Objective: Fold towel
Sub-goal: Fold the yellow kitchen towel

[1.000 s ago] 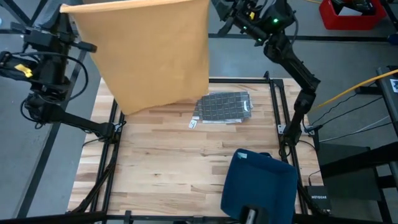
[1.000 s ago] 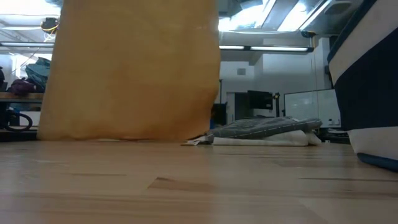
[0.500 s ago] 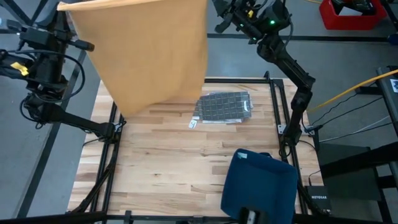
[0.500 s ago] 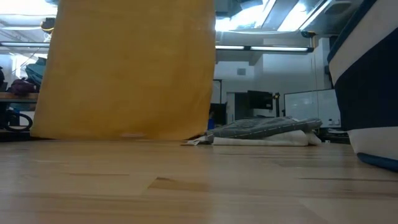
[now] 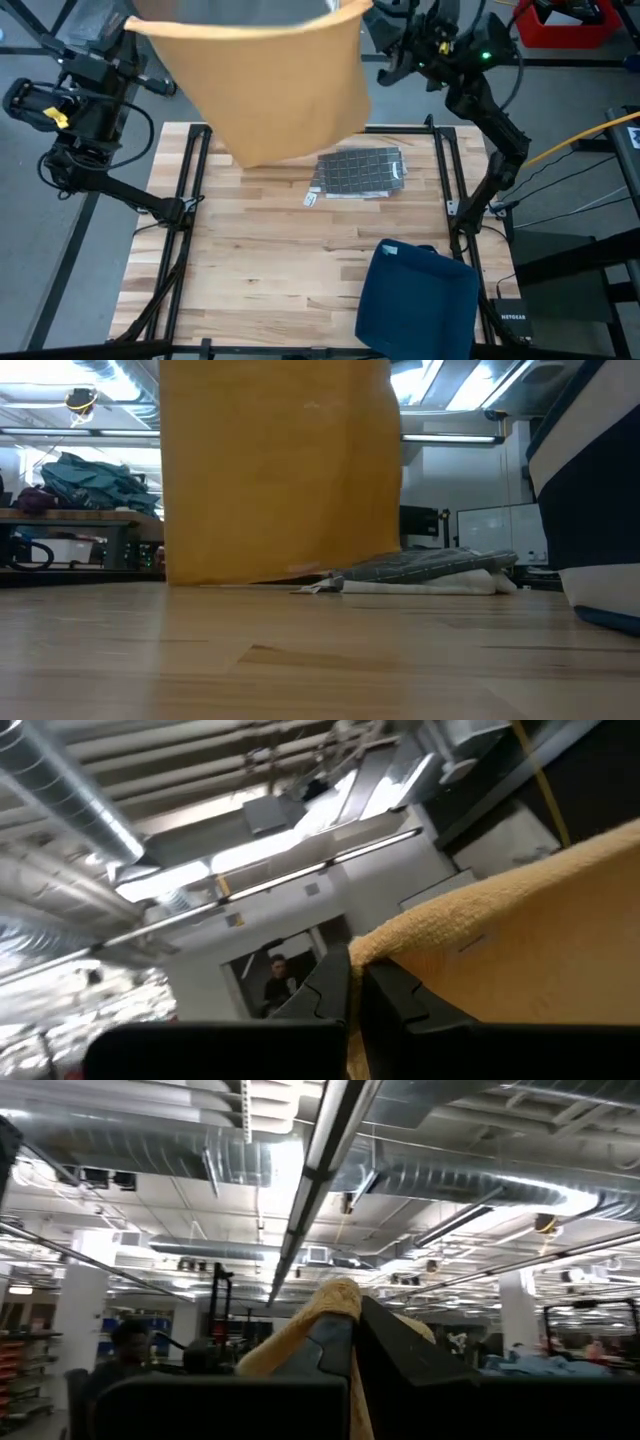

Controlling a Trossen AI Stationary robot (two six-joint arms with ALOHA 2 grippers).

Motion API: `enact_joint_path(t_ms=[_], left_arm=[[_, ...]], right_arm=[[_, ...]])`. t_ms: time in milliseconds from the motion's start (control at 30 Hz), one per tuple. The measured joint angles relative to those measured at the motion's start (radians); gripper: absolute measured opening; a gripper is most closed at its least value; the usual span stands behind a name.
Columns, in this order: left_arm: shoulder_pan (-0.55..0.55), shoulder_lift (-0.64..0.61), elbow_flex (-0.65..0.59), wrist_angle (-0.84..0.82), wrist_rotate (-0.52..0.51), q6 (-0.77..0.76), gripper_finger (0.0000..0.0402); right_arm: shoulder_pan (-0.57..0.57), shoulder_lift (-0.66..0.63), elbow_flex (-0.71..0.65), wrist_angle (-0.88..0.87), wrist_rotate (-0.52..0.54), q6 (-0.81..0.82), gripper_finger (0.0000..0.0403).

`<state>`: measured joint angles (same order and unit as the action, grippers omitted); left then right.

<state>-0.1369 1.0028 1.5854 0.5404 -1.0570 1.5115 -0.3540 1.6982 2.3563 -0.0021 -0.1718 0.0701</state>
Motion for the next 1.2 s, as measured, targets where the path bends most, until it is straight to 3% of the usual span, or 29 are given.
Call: enact_joint_path(t_ms=[233, 700, 967, 1200], left_arm=[[-0.122, 0.057, 0.02, -0.005, 0.026, 0.096, 0.0], [-0.375, 0.229, 0.23, 0.0, -0.01, 0.223, 0.0], [-0.558, 0.364, 0.318, 0.065, -0.15, 0.311, 0.0], [-0.724, 0.424, 0.32, 0.086, -0.18, 0.276, 0.0]], right_arm=[[0.051, -0.021, 0.0, -0.004, -0.002, -0.049, 0.0014], [0.195, -0.065, -0.001, -0.034, -0.087, -0.053, 0.0014], [0.345, -0.115, 0.0, -0.202, -0.086, -0.097, 0.0014], [0.438, -0.145, -0.002, -0.434, -0.11, -0.099, 0.0014]])
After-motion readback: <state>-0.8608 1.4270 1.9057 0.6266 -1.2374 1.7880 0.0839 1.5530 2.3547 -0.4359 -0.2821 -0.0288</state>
